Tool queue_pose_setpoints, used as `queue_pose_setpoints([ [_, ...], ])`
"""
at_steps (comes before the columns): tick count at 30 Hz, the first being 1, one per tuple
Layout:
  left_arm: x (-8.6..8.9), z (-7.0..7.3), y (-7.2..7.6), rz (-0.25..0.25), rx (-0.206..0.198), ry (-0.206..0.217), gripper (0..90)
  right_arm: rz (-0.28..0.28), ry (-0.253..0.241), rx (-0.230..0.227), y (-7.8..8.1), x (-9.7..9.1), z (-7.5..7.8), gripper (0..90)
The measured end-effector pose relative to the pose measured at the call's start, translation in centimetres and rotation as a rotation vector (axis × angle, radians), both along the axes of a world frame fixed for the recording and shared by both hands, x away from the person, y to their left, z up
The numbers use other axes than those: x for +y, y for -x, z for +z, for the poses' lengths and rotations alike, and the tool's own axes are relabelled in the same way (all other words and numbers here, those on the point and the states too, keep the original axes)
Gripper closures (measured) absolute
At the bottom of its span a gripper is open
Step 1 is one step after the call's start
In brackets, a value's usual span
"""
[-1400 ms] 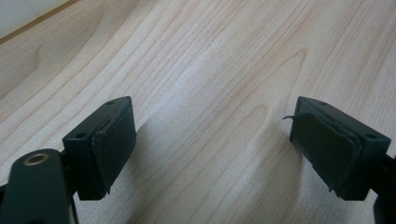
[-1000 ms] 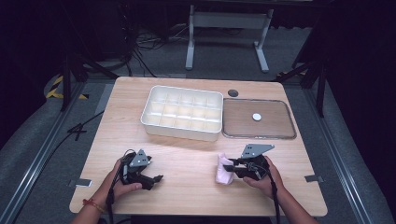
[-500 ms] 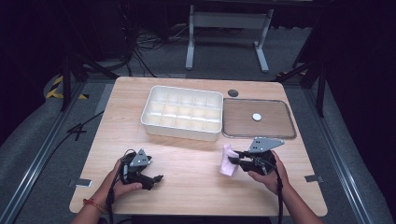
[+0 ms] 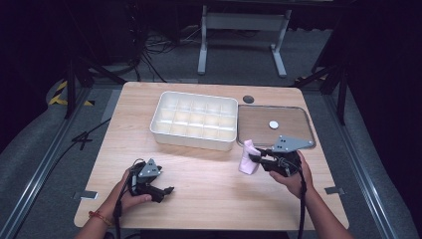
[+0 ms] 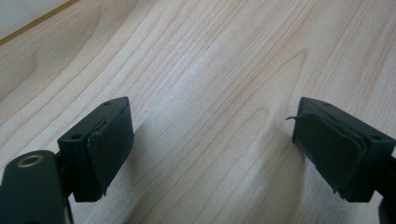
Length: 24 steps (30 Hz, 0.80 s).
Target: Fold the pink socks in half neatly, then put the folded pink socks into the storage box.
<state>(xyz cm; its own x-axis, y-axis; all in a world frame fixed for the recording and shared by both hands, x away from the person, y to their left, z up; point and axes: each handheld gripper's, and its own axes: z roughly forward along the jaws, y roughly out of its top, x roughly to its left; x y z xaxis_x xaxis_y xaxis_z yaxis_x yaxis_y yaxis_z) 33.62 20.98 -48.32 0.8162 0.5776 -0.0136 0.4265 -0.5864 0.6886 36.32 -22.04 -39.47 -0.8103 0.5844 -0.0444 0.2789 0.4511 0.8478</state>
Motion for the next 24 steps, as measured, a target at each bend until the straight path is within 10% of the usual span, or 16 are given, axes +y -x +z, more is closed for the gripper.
queue_pose_setpoints([
  [24,0.0,0.0,-0.1,-0.007,0.001,-0.004,11.9,-0.034,-0.001,-0.128,-3.7,1.9,4.5,72.2],
])
